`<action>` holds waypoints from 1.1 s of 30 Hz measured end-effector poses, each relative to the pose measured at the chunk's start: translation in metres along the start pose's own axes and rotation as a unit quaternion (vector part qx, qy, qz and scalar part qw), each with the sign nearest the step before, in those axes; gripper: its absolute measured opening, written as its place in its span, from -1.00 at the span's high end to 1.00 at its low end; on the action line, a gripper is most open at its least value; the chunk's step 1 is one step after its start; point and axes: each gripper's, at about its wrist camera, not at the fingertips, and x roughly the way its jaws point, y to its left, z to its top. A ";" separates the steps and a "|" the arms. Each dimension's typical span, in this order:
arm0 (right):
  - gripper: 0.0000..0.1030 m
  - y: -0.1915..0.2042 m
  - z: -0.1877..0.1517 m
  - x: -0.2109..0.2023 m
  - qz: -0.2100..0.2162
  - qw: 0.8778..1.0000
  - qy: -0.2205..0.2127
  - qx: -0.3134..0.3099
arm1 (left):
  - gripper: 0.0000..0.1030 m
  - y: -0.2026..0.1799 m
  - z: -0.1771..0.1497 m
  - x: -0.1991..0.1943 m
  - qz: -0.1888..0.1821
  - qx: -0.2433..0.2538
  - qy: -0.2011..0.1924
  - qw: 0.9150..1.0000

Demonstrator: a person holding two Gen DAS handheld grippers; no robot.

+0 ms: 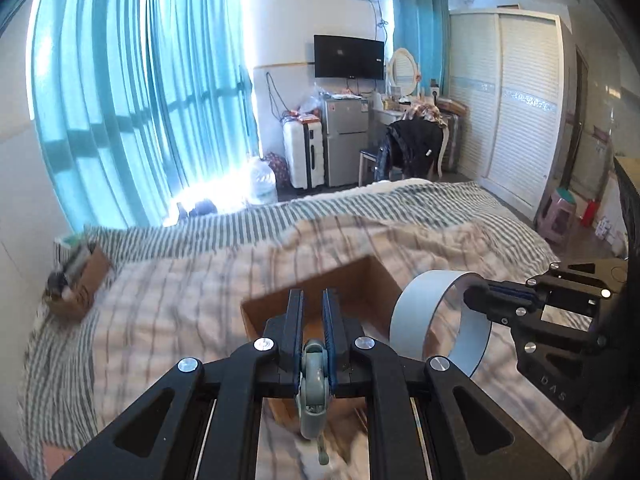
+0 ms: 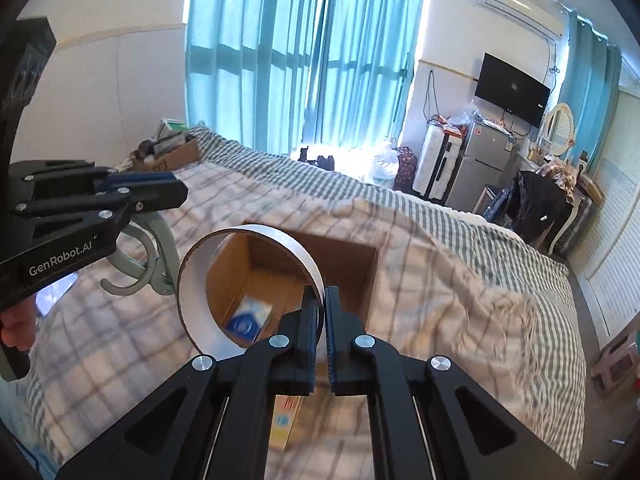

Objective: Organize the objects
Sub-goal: 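Lower the green clip and tape roll into the box and open both grippers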

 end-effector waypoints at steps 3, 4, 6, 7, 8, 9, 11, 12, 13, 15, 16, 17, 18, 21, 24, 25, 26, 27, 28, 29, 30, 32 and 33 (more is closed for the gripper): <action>0.93 -0.007 0.019 0.025 -0.016 1.000 0.011 -0.003 | 0.82 0.002 0.009 0.041 0.026 0.013 0.014 0.999; 0.93 -0.010 0.022 0.036 -0.016 1.000 0.016 0.000 | 0.82 0.002 0.008 0.051 0.022 0.011 0.020 0.999; 0.93 -0.018 0.026 0.058 -0.013 0.999 0.030 0.007 | 0.82 0.008 0.003 0.086 -0.004 -0.011 0.050 0.999; 0.93 -0.021 0.027 0.071 -0.013 0.999 0.038 0.010 | 0.82 0.009 0.001 0.095 -0.011 -0.018 0.057 0.998; 0.93 -0.024 0.026 0.085 -0.014 0.999 0.048 0.011 | 0.82 0.012 -0.003 0.110 -0.020 -0.028 0.067 0.997; 0.93 -0.027 0.024 0.098 -0.014 0.998 0.057 0.013 | 0.82 0.013 -0.007 0.123 -0.025 -0.034 0.074 0.996; 0.93 -0.033 0.019 0.123 -0.009 0.997 0.072 0.019 | 0.82 0.015 -0.014 0.140 -0.028 -0.036 0.085 0.995; 0.93 -0.034 0.016 0.132 -0.004 0.997 0.077 0.024 | 0.82 0.013 -0.020 0.146 -0.028 -0.036 0.090 0.995; 0.93 -0.036 0.014 0.146 0.003 0.996 0.083 0.031 | 0.82 0.012 -0.024 0.152 -0.030 -0.035 0.097 0.994; 0.93 -0.036 0.008 0.162 0.006 0.995 0.092 0.040 | 0.82 0.012 -0.032 0.164 -0.031 -0.039 0.110 0.993; 0.93 -0.034 0.006 0.169 0.006 0.995 0.094 0.041 | 0.82 0.013 -0.034 0.169 -0.032 -0.040 0.115 0.992; 0.93 -0.034 0.003 0.173 0.009 0.995 0.095 0.042 | 0.82 0.014 -0.036 0.174 -0.032 -0.041 0.119 0.992; 0.93 -0.035 0.000 0.178 0.013 0.994 0.096 0.045 | 0.82 0.014 -0.037 0.177 -0.033 -0.042 0.122 0.991; 0.64 -0.036 -0.003 0.183 0.021 0.994 0.092 0.054 | 0.82 0.014 -0.036 0.181 -0.036 -0.048 0.124 0.990; 0.22 -0.041 -0.003 0.175 0.012 0.994 0.086 0.062 | 0.78 0.015 -0.032 0.182 -0.023 -0.066 0.134 0.989; 0.22 -0.042 -0.001 0.172 0.008 0.995 0.084 0.062 | 0.78 0.014 -0.031 0.180 -0.023 -0.068 0.136 0.988; 0.22 -0.044 0.000 0.166 0.003 0.995 0.079 0.062 | 0.72 0.013 -0.031 0.178 -0.023 -0.068 0.137 0.988; 0.22 -0.044 0.001 0.163 0.002 0.995 0.077 0.062 | 0.69 0.012 -0.031 0.175 -0.021 -0.065 0.139 0.988; 0.21 -0.046 0.003 0.156 0.000 0.995 0.073 0.063 | 0.57 0.010 -0.032 0.170 -0.019 -0.061 0.139 0.988; 0.20 -0.048 0.003 0.147 -0.003 0.996 0.065 0.064 | 0.35 0.009 -0.032 0.163 -0.017 -0.057 0.137 0.989; 0.16 -0.050 0.004 0.136 -0.006 0.996 0.060 0.066 | 0.18 0.008 -0.032 0.157 -0.014 -0.055 0.134 0.989; 0.05 -0.052 0.005 0.117 -0.010 0.996 0.050 0.068 | -0.35 0.009 -0.035 0.137 -0.009 -0.056 0.121 0.991; -0.06 -0.052 0.006 0.109 -0.011 0.997 0.046 0.067 | -0.38 0.010 -0.037 0.126 -0.007 -0.056 0.115 0.992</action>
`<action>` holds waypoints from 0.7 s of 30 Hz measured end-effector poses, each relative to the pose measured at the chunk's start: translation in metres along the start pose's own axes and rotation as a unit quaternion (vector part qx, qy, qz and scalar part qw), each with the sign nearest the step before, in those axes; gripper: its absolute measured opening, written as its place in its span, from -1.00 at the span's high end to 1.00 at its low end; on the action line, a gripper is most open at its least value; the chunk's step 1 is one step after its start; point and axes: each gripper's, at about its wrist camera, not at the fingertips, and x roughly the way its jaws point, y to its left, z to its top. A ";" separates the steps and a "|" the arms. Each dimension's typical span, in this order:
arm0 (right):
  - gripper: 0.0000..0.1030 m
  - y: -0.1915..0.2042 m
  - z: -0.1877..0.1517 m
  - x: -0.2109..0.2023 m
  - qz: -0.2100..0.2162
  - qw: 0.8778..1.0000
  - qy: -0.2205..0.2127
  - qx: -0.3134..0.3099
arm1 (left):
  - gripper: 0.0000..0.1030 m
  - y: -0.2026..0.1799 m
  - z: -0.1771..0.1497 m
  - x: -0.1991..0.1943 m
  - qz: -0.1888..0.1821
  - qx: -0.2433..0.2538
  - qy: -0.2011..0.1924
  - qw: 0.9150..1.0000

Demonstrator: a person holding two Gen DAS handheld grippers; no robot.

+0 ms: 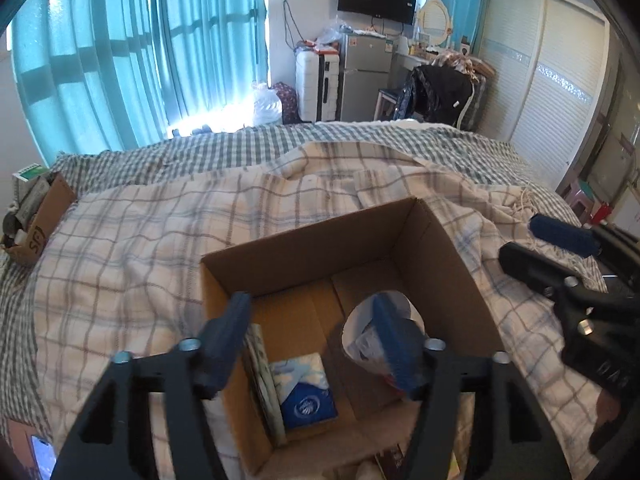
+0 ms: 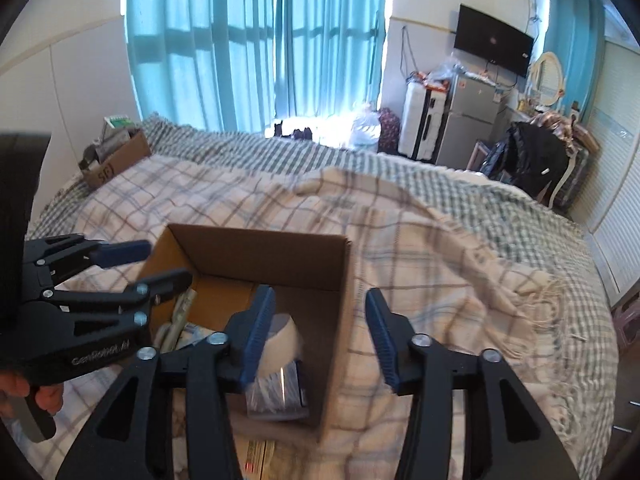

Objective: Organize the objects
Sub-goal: 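Lower the green clip and tape roll into the box and open both grippers, then grasp the white figurine with the left gripper while the right gripper grasps the Amoxicillin box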

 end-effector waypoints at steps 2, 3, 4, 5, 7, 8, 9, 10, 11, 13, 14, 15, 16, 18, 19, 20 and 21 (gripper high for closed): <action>-0.21 -0.001 -0.003 -0.026 -0.004 1.000 -0.014 -0.004 | -0.51 0.001 -0.010 -0.014 0.014 0.004 0.001 1.000; -0.31 -0.002 -0.005 -0.036 -0.006 1.000 -0.019 -0.006 | -0.52 0.001 -0.013 -0.018 0.022 0.005 0.003 1.000; -0.36 -0.001 -0.007 -0.047 -0.009 1.000 -0.023 -0.009 | -0.52 0.001 -0.020 -0.024 0.028 0.007 0.005 1.000; -0.36 0.001 -0.010 -0.058 -0.013 0.999 -0.026 -0.013 | -0.52 0.002 -0.026 -0.031 0.030 0.006 0.004 1.000; -0.42 0.005 -0.017 -0.076 -0.019 0.999 -0.033 -0.021 | -0.52 0.006 -0.038 -0.042 0.028 -0.006 0.004 1.000; -0.45 0.008 -0.021 -0.086 -0.021 0.999 -0.038 -0.024 | -0.53 0.009 -0.046 -0.050 0.024 -0.017 0.003 1.000; -0.52 0.011 -0.025 -0.093 -0.023 0.998 -0.042 -0.026 | -0.53 0.010 -0.052 -0.056 0.021 -0.024 0.001 1.000; -0.56 0.014 -0.030 -0.101 -0.025 0.998 -0.045 -0.029 | -0.53 0.011 -0.057 -0.059 0.020 -0.028 0.000 0.999; -0.56 0.019 -0.036 -0.108 -0.026 0.998 -0.047 -0.032 | -0.53 0.013 -0.065 -0.065 0.021 -0.031 -0.003 0.999; -0.57 0.025 -0.046 -0.114 -0.030 0.998 -0.048 -0.035 | -0.57 0.012 -0.078 -0.072 0.026 -0.035 -0.007 0.999; -0.57 0.030 -0.054 -0.116 -0.032 0.998 -0.047 -0.037 | -0.58 0.013 -0.086 -0.073 0.030 -0.036 -0.008 0.999; -0.58 0.035 -0.061 -0.116 -0.034 0.998 -0.045 -0.038 | -0.58 0.013 -0.095 -0.072 0.032 -0.036 -0.006 0.999; -0.58 0.038 -0.069 -0.115 -0.037 0.998 -0.040 -0.038 | -0.58 0.013 -0.100 -0.071 0.035 -0.035 -0.004 0.999; -0.58 0.047 -0.087 -0.108 -0.034 0.998 -0.027 -0.038 | -0.58 0.013 -0.118 -0.061 0.047 -0.034 0.004 0.998; -0.58 0.049 -0.095 -0.104 -0.030 0.999 -0.021 -0.035 | -0.58 0.014 -0.126 -0.055 0.051 -0.037 0.013 0.998; -0.58 0.051 -0.102 -0.099 -0.024 0.999 -0.015 -0.031 | -0.58 0.015 -0.131 -0.050 0.053 -0.039 0.018 0.998; -0.58 0.052 -0.108 -0.096 -0.020 0.999 -0.011 -0.029 | -0.58 0.016 -0.138 -0.046 0.055 -0.041 0.020 0.997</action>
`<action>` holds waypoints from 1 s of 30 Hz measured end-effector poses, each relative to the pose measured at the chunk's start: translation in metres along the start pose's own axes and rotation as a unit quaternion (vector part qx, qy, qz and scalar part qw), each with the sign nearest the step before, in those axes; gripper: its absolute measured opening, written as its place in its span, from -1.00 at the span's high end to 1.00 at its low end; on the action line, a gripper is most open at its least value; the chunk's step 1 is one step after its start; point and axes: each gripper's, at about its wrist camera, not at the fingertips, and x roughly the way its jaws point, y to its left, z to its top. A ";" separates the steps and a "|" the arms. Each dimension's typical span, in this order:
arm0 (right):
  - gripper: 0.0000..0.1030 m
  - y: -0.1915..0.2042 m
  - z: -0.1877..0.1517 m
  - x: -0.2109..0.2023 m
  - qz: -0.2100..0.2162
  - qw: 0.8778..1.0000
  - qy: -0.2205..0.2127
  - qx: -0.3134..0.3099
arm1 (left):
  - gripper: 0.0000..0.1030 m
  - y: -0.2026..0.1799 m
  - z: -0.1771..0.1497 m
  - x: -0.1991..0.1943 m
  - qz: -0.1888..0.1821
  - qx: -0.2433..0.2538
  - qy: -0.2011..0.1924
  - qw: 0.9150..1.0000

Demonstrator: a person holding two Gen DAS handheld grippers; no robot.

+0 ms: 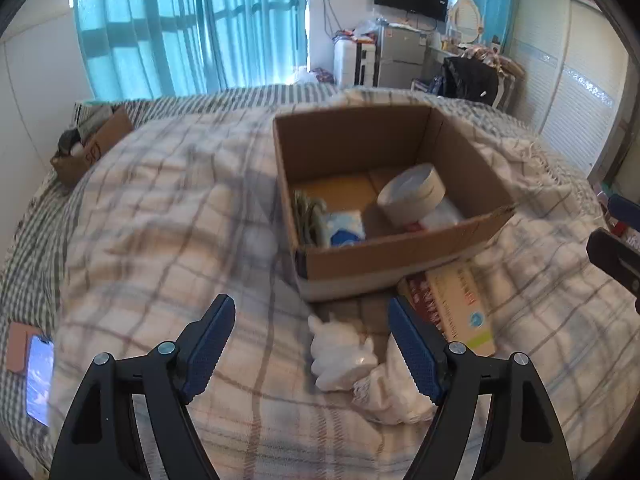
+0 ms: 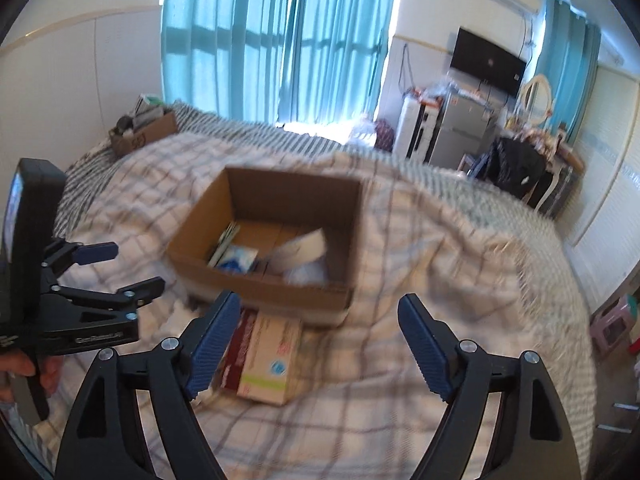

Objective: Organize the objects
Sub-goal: 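Grasp the white figurine with the left gripper while the right gripper grasps the Amoxicillin box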

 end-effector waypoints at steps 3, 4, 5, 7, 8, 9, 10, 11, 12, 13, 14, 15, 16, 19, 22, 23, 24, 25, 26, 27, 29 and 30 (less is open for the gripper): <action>-0.58 0.005 -0.020 0.022 0.001 1.000 0.016 0.007 | -0.58 0.004 -0.018 0.024 0.025 -0.001 0.024 0.999; -0.58 0.006 -0.025 0.029 -0.001 1.000 0.020 0.006 | -0.53 0.004 -0.025 0.034 0.038 0.002 0.039 0.999; -0.58 0.007 -0.032 0.040 -0.001 0.999 0.032 0.007 | -0.49 0.004 -0.032 0.046 0.036 0.002 0.058 0.998; -0.58 0.005 -0.045 0.059 0.008 0.998 0.061 0.020 | -0.45 0.003 -0.038 0.056 0.026 0.004 0.075 0.997; -0.58 0.003 -0.049 0.064 0.011 0.997 0.068 0.026 | -0.45 0.002 -0.038 0.058 0.027 0.004 0.074 0.997; -0.58 0.000 -0.052 0.068 0.012 0.997 0.073 0.031 | -0.45 0.002 -0.037 0.058 0.024 0.000 0.072 0.997; -0.58 -0.002 -0.055 0.071 0.013 0.996 0.077 0.035 | -0.45 0.000 -0.035 0.059 0.005 -0.010 0.071 0.997; -0.58 -0.005 -0.058 0.074 0.015 0.996 0.082 0.043 | -0.45 0.000 -0.035 0.060 -0.012 -0.017 0.073 0.997; -0.58 -0.007 -0.060 0.076 0.017 0.995 0.084 0.049 | -0.45 -0.003 -0.036 0.063 -0.033 -0.025 0.077 0.996; -0.58 -0.009 -0.062 0.077 0.018 0.995 0.085 0.055 | -0.45 -0.005 -0.037 0.064 -0.043 -0.028 0.080 0.995; -0.58 -0.011 -0.063 0.077 0.020 0.994 0.086 0.058 | -0.45 -0.010 -0.038 0.066 -0.057 -0.029 0.082 0.995; -0.58 -0.012 -0.064 0.077 0.020 0.994 0.085 0.060 | -0.45 -0.016 -0.039 0.067 -0.070 -0.026 0.086 0.993; -0.58 -0.011 -0.064 0.077 0.020 0.994 0.085 0.060 | -0.45 -0.018 -0.040 0.067 -0.077 -0.023 0.089 0.993; -0.58 -0.009 -0.065 0.078 0.019 0.994 0.087 0.058 | -0.40 -0.029 -0.042 0.071 -0.088 -0.012 0.096 0.991; -0.58 -0.006 -0.066 0.080 0.014 0.994 0.091 0.052 | -0.06 -0.029 -0.040 0.077 -0.104 -0.026 0.099 0.989; -0.58 -0.004 -0.066 0.081 0.012 0.994 0.093 0.049 | -0.05 -0.028 -0.039 0.079 -0.106 -0.029 0.099 0.989; -0.58 -0.004 -0.067 0.081 0.011 0.994 0.095 0.047 | -0.04 -0.028 -0.039 0.079 -0.108 -0.030 0.098 0.989; -0.58 -0.003 -0.067 0.082 0.011 0.994 0.096 0.045 | -0.03 -0.027 -0.039 0.077 -0.110 -0.032 0.095 0.989; -0.58 -0.002 -0.067 0.082 0.013 0.994 0.097 0.044 | -0.03 -0.025 -0.040 0.073 -0.111 -0.035 0.090 0.989; -0.58 -0.001 -0.067 0.082 0.015 0.994 0.097 0.043 | -0.03 -0.023 -0.040 0.069 -0.111 -0.038 0.086 0.989; -0.58 0.001 -0.068 0.083 0.018 0.994 0.099 0.040 | -0.03 -0.016 -0.041 0.056 -0.111 -0.049 0.070 0.990; -0.58 0.002 -0.068 0.084 0.018 0.994 0.101 0.038 | -0.03 -0.013 -0.042 0.050 -0.109 -0.052 0.064 0.991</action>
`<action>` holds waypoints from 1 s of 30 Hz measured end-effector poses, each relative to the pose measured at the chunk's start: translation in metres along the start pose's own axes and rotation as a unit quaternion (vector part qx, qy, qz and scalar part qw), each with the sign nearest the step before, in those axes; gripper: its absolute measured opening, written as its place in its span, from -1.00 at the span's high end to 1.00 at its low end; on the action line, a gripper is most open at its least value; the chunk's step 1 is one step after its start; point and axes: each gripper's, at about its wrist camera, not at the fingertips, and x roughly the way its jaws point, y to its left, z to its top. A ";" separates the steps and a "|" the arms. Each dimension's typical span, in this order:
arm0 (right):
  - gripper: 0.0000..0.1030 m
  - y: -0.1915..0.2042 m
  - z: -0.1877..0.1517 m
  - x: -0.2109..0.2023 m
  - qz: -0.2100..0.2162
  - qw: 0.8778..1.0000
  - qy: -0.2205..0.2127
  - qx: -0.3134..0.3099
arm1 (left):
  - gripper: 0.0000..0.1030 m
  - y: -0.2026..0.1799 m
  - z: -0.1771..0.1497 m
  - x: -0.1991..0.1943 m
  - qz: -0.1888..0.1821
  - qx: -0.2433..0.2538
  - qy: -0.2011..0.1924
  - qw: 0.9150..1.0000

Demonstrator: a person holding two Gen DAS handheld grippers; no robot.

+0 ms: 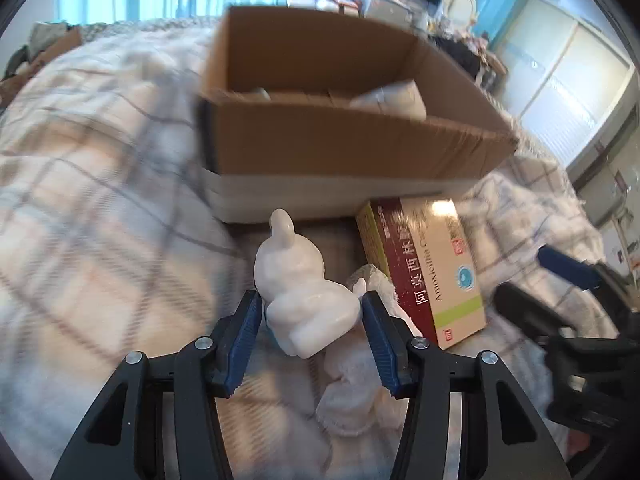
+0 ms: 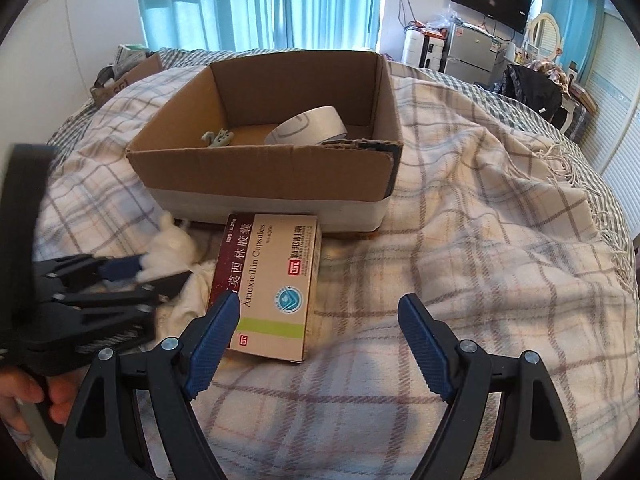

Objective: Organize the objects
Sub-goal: 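Grasp the white figurine with the left gripper while the right gripper grasps the Amoxicillin box, then carry the figurine and Amoxicillin box into the cardboard box and release both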

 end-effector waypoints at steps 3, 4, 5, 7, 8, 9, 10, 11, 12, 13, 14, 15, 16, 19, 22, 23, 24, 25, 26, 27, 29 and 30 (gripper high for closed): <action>-0.58 0.007 0.000 0.005 0.002 1.000 0.012 -0.011 | -0.03 0.005 0.000 -0.021 0.005 0.002 -0.019 1.000; -0.58 0.010 0.000 0.008 0.002 1.000 0.017 -0.015 | -0.03 0.006 0.000 -0.026 0.011 0.007 -0.020 1.000; -0.58 0.015 -0.001 0.012 0.001 0.999 0.024 -0.022 | -0.03 0.008 0.001 -0.029 0.019 0.012 -0.024 0.999; -0.58 0.022 -0.002 0.019 0.002 0.999 0.040 -0.036 | -0.03 0.012 0.003 -0.038 0.040 0.026 -0.037 0.998; -0.58 0.027 -0.003 0.025 0.005 0.998 0.051 -0.041 | -0.03 0.014 0.002 -0.041 0.045 0.030 -0.039 0.998; -0.58 0.031 -0.003 0.031 0.008 0.997 0.064 -0.045 | -0.03 0.014 0.001 -0.043 0.049 0.032 -0.042 0.997; -0.58 0.033 -0.004 0.035 0.010 0.996 0.070 -0.047 | -0.03 0.018 0.001 -0.047 0.051 0.030 -0.048 0.997; -0.58 0.036 -0.005 0.041 0.011 0.996 0.078 -0.047 | -0.03 0.020 0.000 -0.045 0.049 0.026 -0.050 0.997; -0.58 0.038 -0.005 0.046 0.013 0.995 0.086 -0.048 | -0.03 0.025 0.003 -0.045 0.047 0.023 -0.049 0.997; -0.58 0.040 -0.005 0.050 0.019 0.995 0.091 -0.047 | -0.02 0.028 0.003 -0.044 0.044 0.018 -0.049 0.998; -0.58 0.042 -0.004 0.055 0.023 0.994 0.096 -0.046 | 0.00 0.031 0.003 -0.043 0.040 0.011 -0.047 0.998; -0.61 0.044 -0.003 0.059 0.024 0.994 0.100 -0.045 | 0.00 0.033 0.002 -0.042 0.037 0.007 -0.044 0.998; -0.62 0.045 -0.001 0.063 0.021 0.993 0.103 -0.044 | 0.00 0.035 0.002 -0.041 0.035 0.003 -0.042 0.999; -0.62 0.051 -0.002 0.075 -0.002 0.992 0.116 -0.050 | 0.00 0.037 0.001 -0.039 0.028 -0.003 -0.040 0.999; -0.49 0.050 -0.004 0.075 -0.009 0.993 0.110 -0.048 | 0.00 0.038 0.000 -0.039 0.024 -0.002 -0.041 0.999; -0.49 0.047 -0.005 0.069 -0.006 0.994 0.100 -0.041 | 0.00 0.037 0.000 -0.039 0.023 0.000 -0.041 0.999; -0.48 0.043 -0.005 0.060 -0.007 0.996 0.086 -0.034 | 0.00 0.036 -0.001 -0.040 0.023 0.001 -0.041 0.999; -0.47 0.042 -0.006 0.052 -0.010 0.997 0.074 -0.031 | 0.00 0.036 -0.002 -0.040 0.024 0.003 -0.041 0.999; -0.47 0.040 -0.007 0.039 -0.016 0.998 0.054 -0.027 | 0.00 0.034 -0.002 -0.041 0.024 0.006 -0.043 0.999; -0.47 0.038 -0.007 0.023 -0.018 0.999 0.031 -0.025 | 0.00 0.032 -0.003 -0.043 0.025 0.009 -0.045 0.999; -0.47 0.035 -0.007 -0.002 -0.009 1.000 -0.003 -0.017 | 0.00 0.027 -0.003 -0.047 0.029 0.015 -0.050 0.998; -0.46 0.034 -0.007 -0.016 0.000 1.000 -0.017 -0.016 | 0.00 0.025 -0.003 -0.049 0.027 0.017 -0.051 0.998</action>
